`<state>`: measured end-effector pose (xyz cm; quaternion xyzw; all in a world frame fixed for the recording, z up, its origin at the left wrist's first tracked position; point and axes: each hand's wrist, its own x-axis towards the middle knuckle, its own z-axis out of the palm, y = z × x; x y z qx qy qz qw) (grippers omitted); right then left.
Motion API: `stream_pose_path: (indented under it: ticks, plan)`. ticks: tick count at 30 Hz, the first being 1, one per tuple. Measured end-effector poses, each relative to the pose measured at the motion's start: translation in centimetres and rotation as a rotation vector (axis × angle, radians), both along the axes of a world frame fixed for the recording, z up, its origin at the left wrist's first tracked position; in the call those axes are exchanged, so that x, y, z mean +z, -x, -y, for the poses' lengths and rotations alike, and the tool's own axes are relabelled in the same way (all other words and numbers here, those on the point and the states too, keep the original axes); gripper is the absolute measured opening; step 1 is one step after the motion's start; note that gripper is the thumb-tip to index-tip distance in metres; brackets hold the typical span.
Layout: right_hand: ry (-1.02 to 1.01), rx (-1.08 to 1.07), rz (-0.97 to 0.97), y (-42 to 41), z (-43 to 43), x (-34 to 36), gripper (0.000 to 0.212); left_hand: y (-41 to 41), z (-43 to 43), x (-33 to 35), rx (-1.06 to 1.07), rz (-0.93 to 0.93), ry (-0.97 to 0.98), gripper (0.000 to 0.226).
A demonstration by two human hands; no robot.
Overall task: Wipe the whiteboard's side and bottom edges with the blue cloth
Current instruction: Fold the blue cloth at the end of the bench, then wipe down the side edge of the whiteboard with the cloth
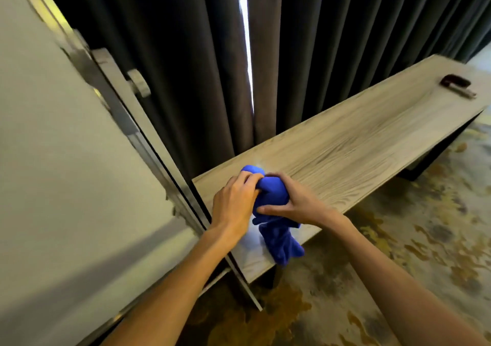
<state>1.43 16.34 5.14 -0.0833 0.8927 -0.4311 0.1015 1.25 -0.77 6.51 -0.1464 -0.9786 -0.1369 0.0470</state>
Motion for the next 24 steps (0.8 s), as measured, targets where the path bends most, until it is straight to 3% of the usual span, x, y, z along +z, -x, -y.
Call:
stream_pose_path:
  ticks: [5,8,15,19,24]
  plan:
    - [0.241,-0.092,-0.295,0.2,2.1,8.3,0.054,-0.3,1.9,9.8,-0.071,-0.246,-0.141,0.032]
    - [0.330,-0.119,-0.512,0.4,3.9,14.5,0.054,-0.5,4.0,16.3,-0.124,-0.444,-0.199,0.041]
    - [0.644,-0.140,-0.892,1.0,11.1,27.0,0.058,-1.7,13.1,28.9,0.084,-0.836,0.041,0.065]
    - [0.747,-0.077,-0.922,1.6,16.9,31.4,0.053,-1.8,18.2,33.0,0.247,-0.864,0.216,0.072]
    - [0.789,0.030,-0.945,3.0,24.1,34.2,0.054,-0.4,21.8,35.2,0.365,-0.908,0.294,0.066]
